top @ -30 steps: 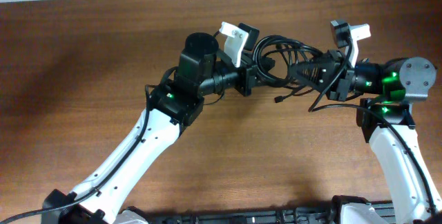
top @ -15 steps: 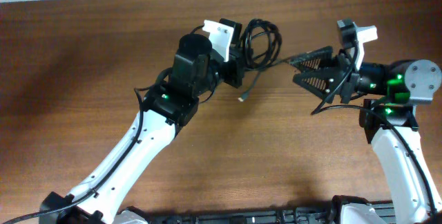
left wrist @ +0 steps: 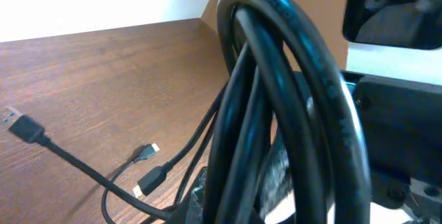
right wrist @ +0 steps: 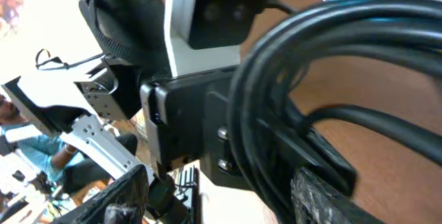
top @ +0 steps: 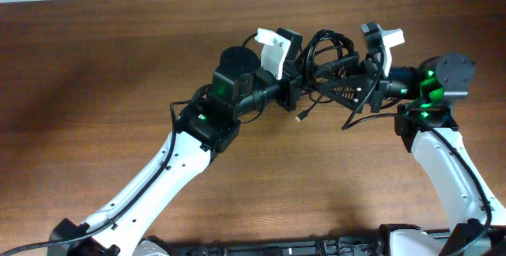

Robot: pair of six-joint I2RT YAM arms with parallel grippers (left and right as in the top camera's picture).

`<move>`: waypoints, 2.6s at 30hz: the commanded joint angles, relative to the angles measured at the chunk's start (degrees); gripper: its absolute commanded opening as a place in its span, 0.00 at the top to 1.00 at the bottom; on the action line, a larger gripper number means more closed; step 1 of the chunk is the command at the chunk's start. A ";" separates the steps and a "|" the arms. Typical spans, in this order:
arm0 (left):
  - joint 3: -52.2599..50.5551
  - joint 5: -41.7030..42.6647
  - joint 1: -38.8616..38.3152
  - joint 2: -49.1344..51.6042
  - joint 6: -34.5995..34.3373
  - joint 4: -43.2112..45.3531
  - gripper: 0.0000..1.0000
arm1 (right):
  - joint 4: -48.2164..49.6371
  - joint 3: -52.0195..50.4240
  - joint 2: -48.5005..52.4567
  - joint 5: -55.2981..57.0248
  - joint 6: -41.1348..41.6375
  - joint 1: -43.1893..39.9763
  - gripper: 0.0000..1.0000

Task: Untangle cables

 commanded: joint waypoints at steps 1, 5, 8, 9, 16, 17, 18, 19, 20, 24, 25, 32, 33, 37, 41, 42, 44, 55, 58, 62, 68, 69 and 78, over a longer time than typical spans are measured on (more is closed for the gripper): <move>0.24 1.31 -0.63 -2.03 -0.11 0.79 1.00 | 0.57 1.09 -0.07 1.88 -1.03 1.09 0.37; 0.24 1.49 -3.13 -2.03 4.55 0.31 1.00 | 0.59 1.09 -0.07 4.26 -1.01 1.09 0.36; 0.24 1.42 -4.50 -2.03 7.37 -0.37 1.00 | 0.61 1.53 -0.07 4.63 -0.76 1.09 0.36; 0.24 1.42 -4.52 -1.97 7.74 -0.92 1.00 | 0.59 1.81 -0.07 4.61 -0.74 1.09 0.36; 0.22 1.46 -4.52 -1.81 7.74 -0.92 1.00 | 3.17 2.75 -0.11 4.57 2.05 1.20 0.37; 0.22 1.46 -4.59 -1.81 7.74 -0.92 1.00 | 3.17 2.75 -0.11 4.57 2.05 1.20 0.37; 0.22 1.46 -4.63 -1.81 7.74 -0.92 1.00 | 3.15 2.75 -0.11 4.57 2.03 1.22 0.37; 0.24 1.46 -4.63 -1.81 7.74 -0.90 1.00 | 3.21 2.75 -0.11 4.59 2.03 1.40 0.37; 0.22 1.46 -4.63 -1.81 7.74 -0.90 1.00 | 3.65 2.75 -0.13 4.59 2.10 1.66 0.37; 0.22 1.44 -5.01 -1.81 7.76 -0.92 1.00 | 5.55 2.91 -0.11 4.63 2.56 4.15 0.37; 0.22 1.40 -5.01 -1.79 9.20 -0.94 1.00 | 5.79 2.91 -0.11 4.57 3.78 4.26 0.38; 0.22 -8.46 -4.52 -1.81 10.29 -0.92 1.00 | 13.73 2.91 -0.11 2.84 11.61 4.00 0.43; 0.22 -8.46 -4.15 -1.81 10.29 -0.92 1.00 | 14.14 2.91 -0.11 2.84 12.13 4.00 0.43; 0.24 -8.46 -2.99 -1.81 10.27 -0.79 1.00 | 14.10 2.91 -0.11 2.19 12.17 4.00 0.43; 0.22 -8.44 -2.89 -1.84 10.25 1.36 1.00 | 14.10 2.91 -0.11 1.51 12.15 3.98 0.43; 0.24 -8.39 -2.89 -1.84 10.27 2.16 1.00 | 14.10 2.91 -0.11 1.53 12.15 3.98 0.43; 0.24 -7.91 -2.89 -1.81 10.27 2.03 1.00 | 14.10 2.91 -0.11 1.64 12.15 4.00 0.43; 0.22 -4.52 -3.98 -1.46 10.27 -0.24 1.00 | 15.17 2.91 -0.11 3.65 12.15 4.11 0.64; 0.22 -3.41 -4.15 -1.46 10.25 -0.31 1.00 | 15.15 2.91 -0.11 4.20 12.13 4.09 0.96; 0.22 -3.54 -3.96 -1.46 10.32 -0.70 1.00 | 15.15 2.91 -0.11 4.15 12.35 3.56 0.96; 0.22 -5.62 3.85 -1.49 10.29 -7.98 1.00 | 17.57 2.91 -0.13 3.74 18.60 -5.57 0.96; 0.22 -5.62 5.25 -1.49 10.29 -9.16 1.00 | 20.52 2.91 -0.13 3.74 20.83 -6.75 0.96; 0.22 -5.49 6.38 -1.49 14.53 -12.74 1.00 | 30.12 2.91 -0.11 9.11 29.92 -10.29 0.96</move>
